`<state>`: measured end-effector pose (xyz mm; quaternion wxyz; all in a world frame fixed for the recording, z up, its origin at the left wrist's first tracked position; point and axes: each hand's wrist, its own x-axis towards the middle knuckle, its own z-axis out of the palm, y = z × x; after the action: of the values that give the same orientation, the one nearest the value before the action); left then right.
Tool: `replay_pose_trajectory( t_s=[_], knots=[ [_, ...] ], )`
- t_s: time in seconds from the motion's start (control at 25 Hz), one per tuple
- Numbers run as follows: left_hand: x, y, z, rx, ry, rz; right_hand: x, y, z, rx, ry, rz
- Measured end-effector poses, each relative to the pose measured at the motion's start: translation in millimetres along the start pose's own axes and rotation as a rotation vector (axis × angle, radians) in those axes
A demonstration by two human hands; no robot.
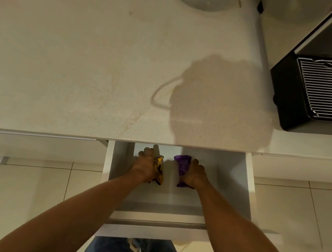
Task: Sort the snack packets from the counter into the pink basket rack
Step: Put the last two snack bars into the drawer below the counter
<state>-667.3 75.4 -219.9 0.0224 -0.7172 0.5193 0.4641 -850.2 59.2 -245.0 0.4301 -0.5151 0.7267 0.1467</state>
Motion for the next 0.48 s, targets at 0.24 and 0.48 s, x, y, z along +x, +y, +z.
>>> replay_pose_trajectory(
  t_s=[0.24,0.48],
  knots=[
    [-64.3,-11.0,-55.3,0.066,0.009,0.445,-60.0,2.8,-33.6,0.069,0.081,-0.324],
    [-135.2,-39.9,-76.7,0.102,-0.268,0.510,-151.7,38.0,-45.3,0.131,-0.214,-0.625]
  ],
)
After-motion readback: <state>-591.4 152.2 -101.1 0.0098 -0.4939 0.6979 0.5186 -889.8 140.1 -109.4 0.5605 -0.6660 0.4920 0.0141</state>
